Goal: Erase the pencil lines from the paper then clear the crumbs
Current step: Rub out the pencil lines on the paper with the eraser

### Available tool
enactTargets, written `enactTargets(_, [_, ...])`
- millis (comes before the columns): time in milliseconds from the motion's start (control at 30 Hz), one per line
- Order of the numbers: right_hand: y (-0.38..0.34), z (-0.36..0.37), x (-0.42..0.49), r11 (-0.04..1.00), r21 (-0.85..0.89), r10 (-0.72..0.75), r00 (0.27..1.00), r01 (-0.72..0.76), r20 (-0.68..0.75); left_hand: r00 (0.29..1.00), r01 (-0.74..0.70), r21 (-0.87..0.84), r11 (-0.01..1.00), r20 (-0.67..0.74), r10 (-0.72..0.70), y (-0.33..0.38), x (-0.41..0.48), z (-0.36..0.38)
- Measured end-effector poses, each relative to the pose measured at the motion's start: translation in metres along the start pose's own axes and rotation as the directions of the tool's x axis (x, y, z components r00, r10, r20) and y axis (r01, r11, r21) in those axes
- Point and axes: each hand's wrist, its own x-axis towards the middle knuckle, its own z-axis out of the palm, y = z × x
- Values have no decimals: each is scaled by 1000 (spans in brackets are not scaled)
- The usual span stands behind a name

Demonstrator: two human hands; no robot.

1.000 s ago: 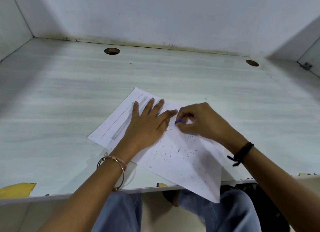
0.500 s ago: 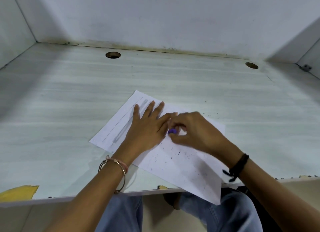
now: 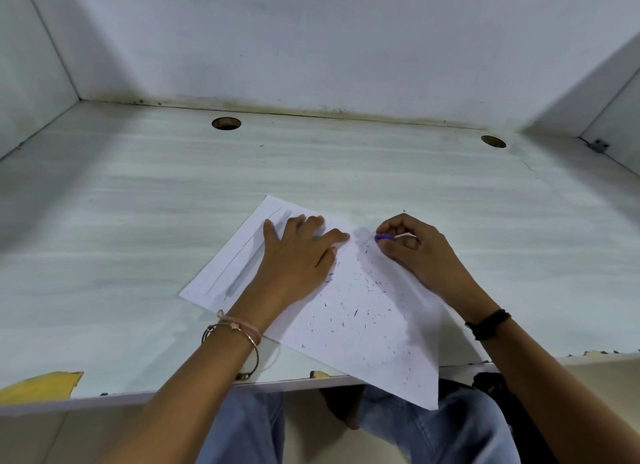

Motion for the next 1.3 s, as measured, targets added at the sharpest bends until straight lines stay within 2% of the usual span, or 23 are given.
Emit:
enactTargets(100, [0,0,0,1000,-26,3,1000,-3,18,994,-60,46,997,-92,64,5,2,3])
enactTargets(133, [-1,0,1,999,-46,8,1000,-7,24,994,-73,11,997,-84,74,5,1,5])
enactTargets(200, [-2,-1,4,996,-89,3,999,1,38,997,-60,-80,995,37,63,5,2,8])
enactTargets(267, [-3,-1,7,993,-122,-3,999,8,42,989,-41,-88,995,137,53,5,3,9])
enactTargets(367, [-13,6,8,977,-206,-44,998,51,35,989,-38,-60,997,141,46,6,6,10])
enactTargets(500, [-28,24,-3,955,-233,-118,956,183,269,991,-63,50,997,122,57,7,7,14])
enactTargets(567, [-24,17,11,924,-331,-134,973,191,186,992,-54,17,998,118,52,6,7,15])
enactTargets(633, [-22,6,25,900,-418,-106,992,124,67,993,-42,-23,999,113,44,6,7,15])
enactTargets(667, [-23,4,27,898,-425,-95,994,112,61,993,-43,-28,999,111,46,6,7,15])
enactTargets(800, [-34,19,7,898,-376,-116,947,229,300,992,-53,5,999,112,52,7,7,14])
enactTargets(833, [-34,18,8,896,-379,-117,946,232,302,992,-53,6,999,114,52,7,7,13])
enactTargets(967, [-24,2,34,873,-471,-82,990,125,111,992,-43,-14,999,120,44,7,6,12])
enactTargets(1133, [-30,16,16,872,-432,-102,949,230,298,993,-52,0,999,110,52,8,7,12])
enactTargets(1300, [-19,-10,44,864,-492,-77,993,112,89,992,-47,-35,998,113,51,6,7,13])
